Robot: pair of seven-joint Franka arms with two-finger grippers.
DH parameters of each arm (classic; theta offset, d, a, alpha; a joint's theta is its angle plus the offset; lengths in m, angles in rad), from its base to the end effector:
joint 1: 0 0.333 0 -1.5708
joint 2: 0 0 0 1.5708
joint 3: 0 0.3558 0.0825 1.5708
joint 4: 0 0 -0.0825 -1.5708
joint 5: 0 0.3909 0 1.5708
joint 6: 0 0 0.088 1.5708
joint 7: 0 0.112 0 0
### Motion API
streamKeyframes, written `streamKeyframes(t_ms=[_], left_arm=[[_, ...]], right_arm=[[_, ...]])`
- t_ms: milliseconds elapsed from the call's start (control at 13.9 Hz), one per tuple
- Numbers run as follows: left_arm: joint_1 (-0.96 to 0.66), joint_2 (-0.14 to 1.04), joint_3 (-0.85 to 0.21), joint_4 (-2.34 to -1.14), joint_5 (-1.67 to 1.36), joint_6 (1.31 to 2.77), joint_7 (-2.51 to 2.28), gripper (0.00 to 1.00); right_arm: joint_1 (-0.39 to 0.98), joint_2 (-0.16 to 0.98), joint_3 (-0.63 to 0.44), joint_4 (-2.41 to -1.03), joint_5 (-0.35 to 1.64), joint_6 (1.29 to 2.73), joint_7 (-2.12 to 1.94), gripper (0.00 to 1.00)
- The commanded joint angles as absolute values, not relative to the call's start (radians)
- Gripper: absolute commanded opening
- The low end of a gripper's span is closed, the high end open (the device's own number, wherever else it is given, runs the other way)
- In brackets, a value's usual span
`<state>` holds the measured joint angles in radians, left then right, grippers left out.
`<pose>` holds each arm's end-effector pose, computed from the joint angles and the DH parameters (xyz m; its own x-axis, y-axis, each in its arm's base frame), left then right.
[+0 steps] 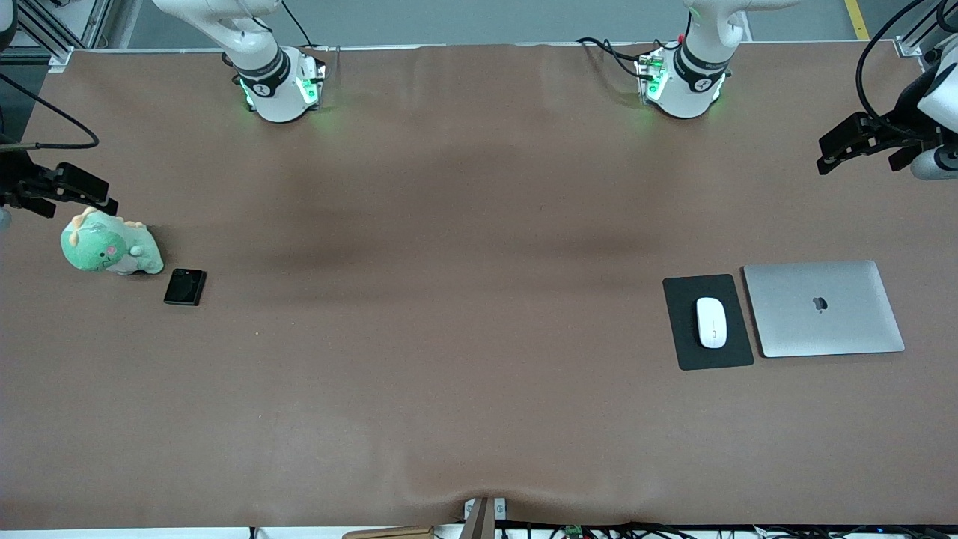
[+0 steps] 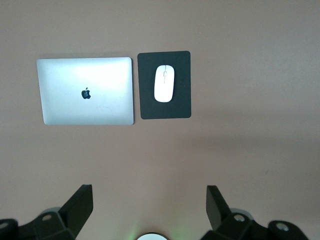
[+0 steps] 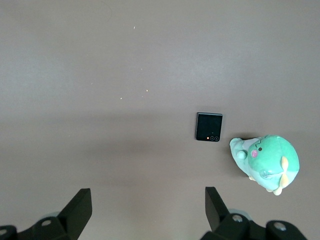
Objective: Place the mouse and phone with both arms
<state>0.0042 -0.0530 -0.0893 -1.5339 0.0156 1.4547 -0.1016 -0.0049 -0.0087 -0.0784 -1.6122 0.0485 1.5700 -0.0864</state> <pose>0.5287 -0.0448 0.6956 0.9995 0.0186 -0.0242 0.0180 -0.9996 -0.0228 0.5555 -0.0411 0.6444 0.9996 0.0031 -0.0292 0.0016 -0.9987 -0.0519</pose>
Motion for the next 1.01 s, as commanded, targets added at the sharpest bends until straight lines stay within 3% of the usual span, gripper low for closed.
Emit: streamKeyframes(t_ms=[0, 934], left_arm=[[0.002, -0.046, -0.091, -1.517, 0.012, 1.433, -0.092, 1.00], [0.000, -0.048, -0.112, -1.517, 0.008, 1.413, -0.086, 1.00]], right_arm=[[-0.014, -0.037, -0.071, -1.641, 0.041, 1.565, -0.077, 1.00], [-0.006, -0.031, -0.068, -1.640, 0.034, 1.569, -0.077, 1.00]])
